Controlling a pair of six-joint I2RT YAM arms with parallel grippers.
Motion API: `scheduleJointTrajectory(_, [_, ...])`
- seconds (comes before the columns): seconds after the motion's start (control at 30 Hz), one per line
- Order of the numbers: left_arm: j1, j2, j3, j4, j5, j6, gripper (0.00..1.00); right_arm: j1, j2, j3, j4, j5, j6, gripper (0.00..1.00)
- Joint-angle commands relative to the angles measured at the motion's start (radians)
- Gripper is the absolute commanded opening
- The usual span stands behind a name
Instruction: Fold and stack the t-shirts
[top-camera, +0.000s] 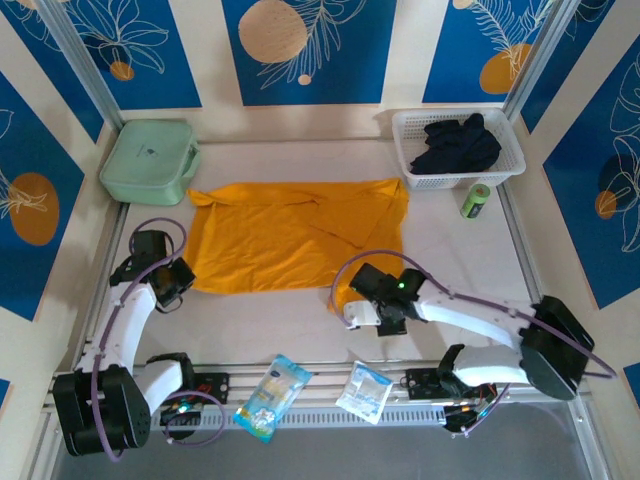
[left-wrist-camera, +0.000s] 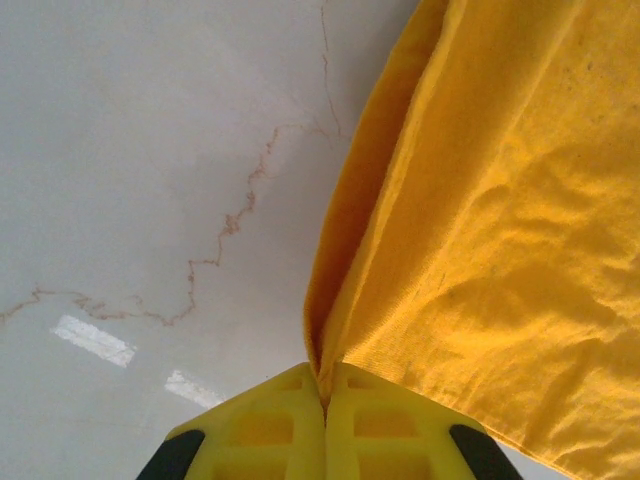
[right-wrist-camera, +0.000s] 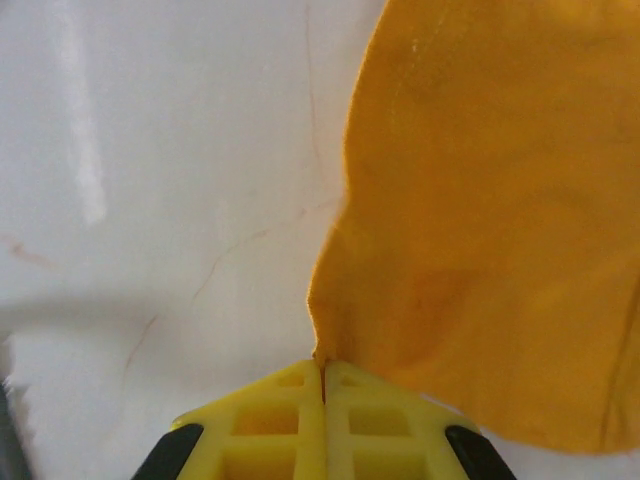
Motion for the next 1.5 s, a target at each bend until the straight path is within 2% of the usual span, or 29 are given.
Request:
scheduleJointTrajectory(0.0, [-0.004, -0.032, 0.012, -0.074, 0.016, -0.016, 0.00, 0.038, -0.117, -0.011, -0.185, -0.033, 0.002, 0.00])
scheduleJointTrajectory(0.13, [-0.005, -0.074, 0.015, -0.125, 0.005, -0.031, 0.00, 0.099, -0.230, -0.020, -0.306, -0.039, 0.045, 0.00])
scheduleJointTrajectory(0.4, [-0.006, -0.151, 0.019, -0.206, 0.025, -0.075, 0.00, 0.160, -0.344, -0.016, -0.391, -0.091, 0.098, 0.00])
scheduleJointTrajectory(0.53, [-0.006, -0.151, 0.043, -0.223, 0.012, -0.081, 0.00, 0.143, -0.359, -0.018, -0.310, 0.001, 0.073, 0.00])
scheduleJointTrajectory(0.7, [-0.006, -0.111, 0.095, -0.228, -0.008, -0.064, 0.00, 0.017, -0.299, 0.011, -0.105, 0.098, -0.005, 0.00])
scheduleJointTrajectory(0.87, [-0.005, -0.056, 0.129, -0.206, -0.018, -0.049, 0.00, -0.130, -0.175, 0.093, 0.026, 0.112, -0.123, 0.00])
scheduleJointTrajectory(1.13, [-0.006, 0.041, 0.170, -0.157, -0.020, -0.027, 0.00, -0.309, 0.024, 0.283, 0.124, 0.025, -0.325, 0.00])
scheduleJointTrajectory(1.47, [-0.006, 0.136, 0.224, -0.129, -0.066, -0.001, 0.00, -0.435, 0.229, 0.500, 0.137, -0.066, -0.486, 0.00])
